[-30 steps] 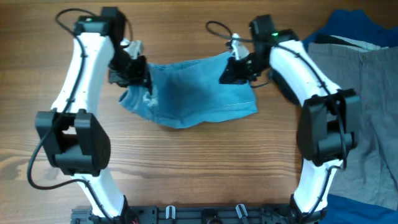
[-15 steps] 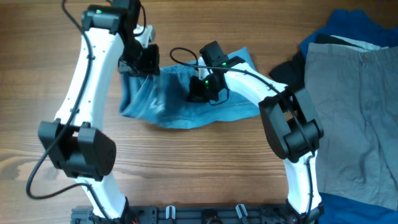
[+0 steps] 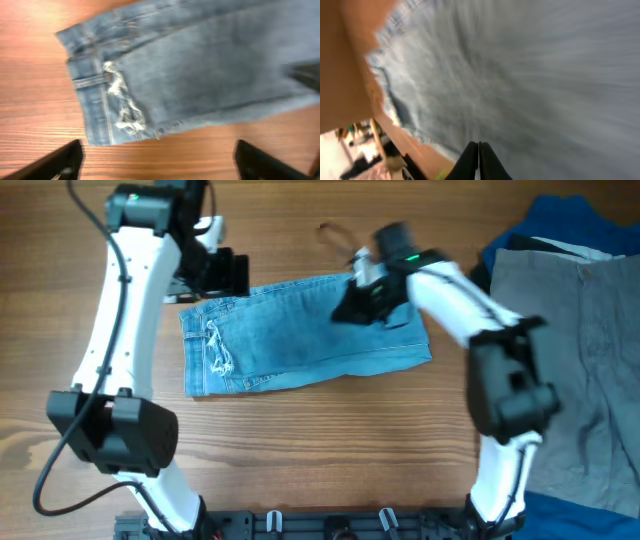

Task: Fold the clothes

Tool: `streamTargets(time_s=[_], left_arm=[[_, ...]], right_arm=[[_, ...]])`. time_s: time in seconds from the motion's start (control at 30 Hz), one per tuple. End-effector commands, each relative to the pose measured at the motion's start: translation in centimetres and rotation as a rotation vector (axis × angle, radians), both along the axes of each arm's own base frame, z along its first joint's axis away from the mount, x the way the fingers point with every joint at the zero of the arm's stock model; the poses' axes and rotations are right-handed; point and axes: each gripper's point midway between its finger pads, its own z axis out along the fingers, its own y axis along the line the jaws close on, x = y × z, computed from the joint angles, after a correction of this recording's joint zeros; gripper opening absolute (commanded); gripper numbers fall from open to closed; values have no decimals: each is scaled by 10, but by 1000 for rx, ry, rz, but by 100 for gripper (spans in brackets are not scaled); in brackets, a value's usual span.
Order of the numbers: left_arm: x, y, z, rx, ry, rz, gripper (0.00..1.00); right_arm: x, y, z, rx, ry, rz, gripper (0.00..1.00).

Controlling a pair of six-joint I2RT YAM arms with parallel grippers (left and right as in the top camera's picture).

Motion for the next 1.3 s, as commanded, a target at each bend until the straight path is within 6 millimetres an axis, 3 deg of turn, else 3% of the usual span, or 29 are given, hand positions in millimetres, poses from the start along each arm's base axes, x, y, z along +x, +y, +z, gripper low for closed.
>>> streamTargets(time_s=[0.0, 0.17, 0.33, 0.53, 0.7, 0.77, 0.9, 0.93, 1.03, 1.07, 1.13, 1.2, 1.27], left_arm=[[-14, 30, -34, -44, 90, 47, 100], [-44, 57, -112, -114, 214, 126, 100], [-65, 84, -157, -153, 230, 203, 100], [-64, 64, -186, -350, 131, 176, 100], [-78, 47, -218, -353, 125, 137, 100], [-80, 45, -225, -349, 119, 131, 91], [-71, 47, -230, -341, 78, 127, 64], [-70, 47, -230, -341, 75, 127, 55], [-75, 49, -230, -333, 97, 132, 13], [-78, 52, -230, -315, 115, 138, 4], [-82, 64, -224, -264, 162, 153, 4], [-80, 85, -203, -177, 216, 174, 4], [-70, 117, -160, -53, 265, 243, 4]], right_arm=[[4, -28, 32, -54, -124, 28, 8], [-6, -62, -3, -286, -45, -10, 9], [-16, -81, -38, -402, 27, -35, 11], [-30, -87, -69, -426, 101, -25, 11], [-28, -86, -70, -423, 91, -26, 11], [-27, -86, -70, -422, 89, -30, 11], [-27, -86, -70, -422, 91, -32, 8], [-27, -86, -70, -422, 91, -32, 6], [-29, -86, -70, -424, 99, -31, 4], [-31, -87, -70, -427, 111, -37, 4], [-34, -90, -66, -447, 126, -41, 4], [-33, -98, -55, -472, 117, -52, 4], [-30, -102, -38, -466, 73, -51, 4]])
